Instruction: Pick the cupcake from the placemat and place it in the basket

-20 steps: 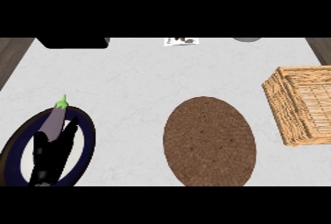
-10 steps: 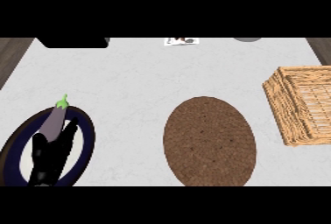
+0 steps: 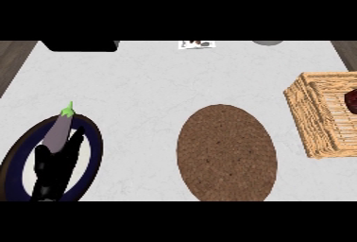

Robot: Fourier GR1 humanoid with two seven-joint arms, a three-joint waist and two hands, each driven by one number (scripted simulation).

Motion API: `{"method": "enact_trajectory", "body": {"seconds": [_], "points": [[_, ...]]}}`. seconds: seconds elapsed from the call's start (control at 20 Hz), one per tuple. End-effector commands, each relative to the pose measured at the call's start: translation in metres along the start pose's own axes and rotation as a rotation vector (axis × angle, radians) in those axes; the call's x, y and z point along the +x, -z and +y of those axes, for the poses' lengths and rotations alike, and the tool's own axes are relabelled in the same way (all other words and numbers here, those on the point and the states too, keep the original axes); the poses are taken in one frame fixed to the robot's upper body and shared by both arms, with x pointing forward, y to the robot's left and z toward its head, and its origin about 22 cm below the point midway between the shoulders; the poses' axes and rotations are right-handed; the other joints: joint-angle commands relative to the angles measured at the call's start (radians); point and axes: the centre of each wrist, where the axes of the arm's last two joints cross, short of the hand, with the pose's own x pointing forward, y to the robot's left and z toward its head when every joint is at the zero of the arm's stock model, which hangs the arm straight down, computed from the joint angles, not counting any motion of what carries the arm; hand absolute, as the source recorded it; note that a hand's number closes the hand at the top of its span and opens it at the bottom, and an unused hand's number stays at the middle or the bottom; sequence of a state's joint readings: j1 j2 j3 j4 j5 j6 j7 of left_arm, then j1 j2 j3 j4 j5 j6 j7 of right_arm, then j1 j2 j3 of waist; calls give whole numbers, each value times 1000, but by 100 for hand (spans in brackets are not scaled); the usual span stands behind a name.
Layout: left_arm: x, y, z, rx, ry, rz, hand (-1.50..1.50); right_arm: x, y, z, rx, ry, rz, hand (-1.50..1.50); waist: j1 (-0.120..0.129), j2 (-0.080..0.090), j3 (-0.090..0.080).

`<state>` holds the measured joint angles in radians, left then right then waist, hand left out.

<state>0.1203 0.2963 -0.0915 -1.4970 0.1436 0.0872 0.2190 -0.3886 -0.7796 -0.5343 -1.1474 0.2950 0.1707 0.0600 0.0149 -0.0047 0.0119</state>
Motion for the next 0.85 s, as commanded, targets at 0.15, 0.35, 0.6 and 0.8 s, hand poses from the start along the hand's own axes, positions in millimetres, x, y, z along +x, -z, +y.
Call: {"method": "enact_trajectory", "body": {"seconds": [0.15, 0.35, 0.6, 0.8], "points": [[-14, -10, 6, -28, -10, 132, 0, -18, 12, -33, -58, 81, -27, -150, 1, 7, -11], [-32, -6, -18, -11, -13, 132, 0, -28, 13, -35, -116, 170, 16, -150, -1, 10, -11], [-39, 1, 3, -3, -20, 141, 0, -43, -2, -90, -192, 197, 78, -150, -21, 9, -12], [-25, -5, 6, 11, -25, 135, 0, -71, -24, -131, -213, 215, 111, -150, -21, 7, -10]]}}
